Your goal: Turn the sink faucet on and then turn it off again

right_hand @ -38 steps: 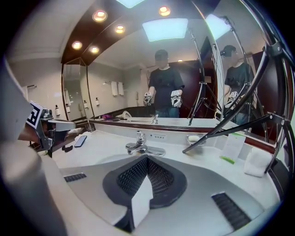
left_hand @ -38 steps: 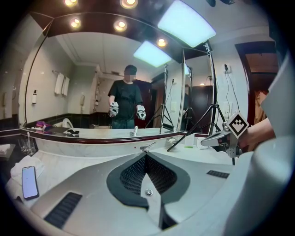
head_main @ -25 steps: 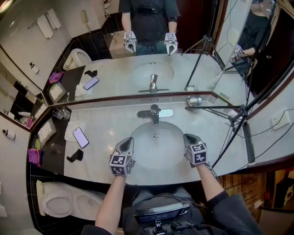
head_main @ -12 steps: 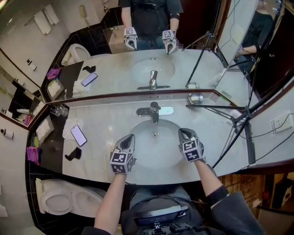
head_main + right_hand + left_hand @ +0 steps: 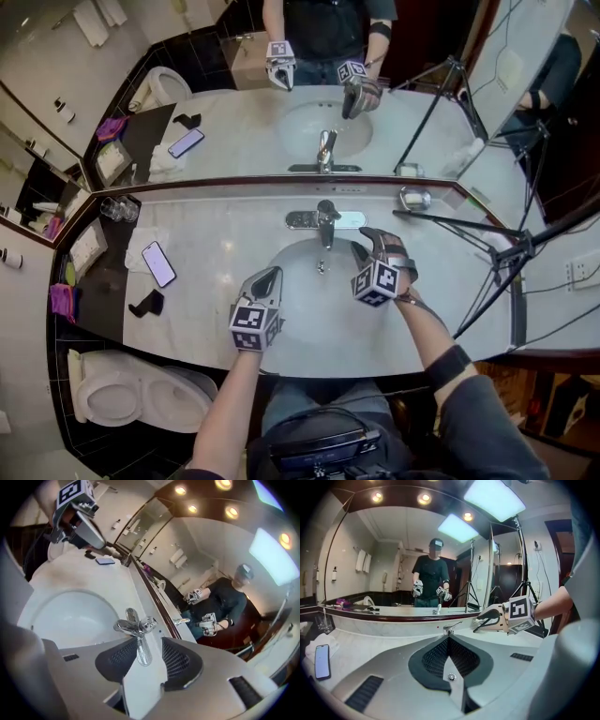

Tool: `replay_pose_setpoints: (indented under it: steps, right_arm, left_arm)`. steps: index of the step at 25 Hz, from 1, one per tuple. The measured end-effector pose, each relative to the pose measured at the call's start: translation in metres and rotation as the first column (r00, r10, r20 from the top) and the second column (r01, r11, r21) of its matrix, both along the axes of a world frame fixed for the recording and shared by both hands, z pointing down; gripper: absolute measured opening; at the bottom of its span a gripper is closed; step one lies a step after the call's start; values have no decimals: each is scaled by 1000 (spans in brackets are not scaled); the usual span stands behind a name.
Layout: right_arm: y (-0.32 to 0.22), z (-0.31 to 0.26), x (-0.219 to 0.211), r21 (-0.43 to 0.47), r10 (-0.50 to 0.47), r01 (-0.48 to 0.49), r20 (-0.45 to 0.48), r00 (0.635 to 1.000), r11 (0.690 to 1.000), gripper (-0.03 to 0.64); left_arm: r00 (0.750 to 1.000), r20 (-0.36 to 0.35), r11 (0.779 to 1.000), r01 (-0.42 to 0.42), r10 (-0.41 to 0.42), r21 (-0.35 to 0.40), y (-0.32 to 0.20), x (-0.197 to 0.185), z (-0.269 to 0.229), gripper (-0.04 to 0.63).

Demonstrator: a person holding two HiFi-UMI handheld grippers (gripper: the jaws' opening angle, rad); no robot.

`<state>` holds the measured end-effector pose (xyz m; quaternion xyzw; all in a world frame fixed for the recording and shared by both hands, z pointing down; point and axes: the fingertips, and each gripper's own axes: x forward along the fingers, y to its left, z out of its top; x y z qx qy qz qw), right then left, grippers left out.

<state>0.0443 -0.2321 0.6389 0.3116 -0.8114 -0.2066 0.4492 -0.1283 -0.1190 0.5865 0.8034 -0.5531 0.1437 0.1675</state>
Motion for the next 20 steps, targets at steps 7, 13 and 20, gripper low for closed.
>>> replay_pose_setpoints:
  steps: [7, 13, 20]
  right_arm:
    - [-41, 14, -37, 69, -152, 168, -200, 968, 983, 218]
    - [-57, 32, -54, 61, -237, 273, -345, 908, 960, 218]
    - [-54, 51, -60, 58, -303, 366, -449, 841, 929, 182]
  left_arm:
    - [1000, -14, 1000, 8, -8, -17, -8, -1, 16, -12]
    - [1000, -19, 1000, 14, -15, -26, -14, -8, 21, -12]
    - [1000, -20, 999, 19, -20, -32, -16, -11, 24, -12]
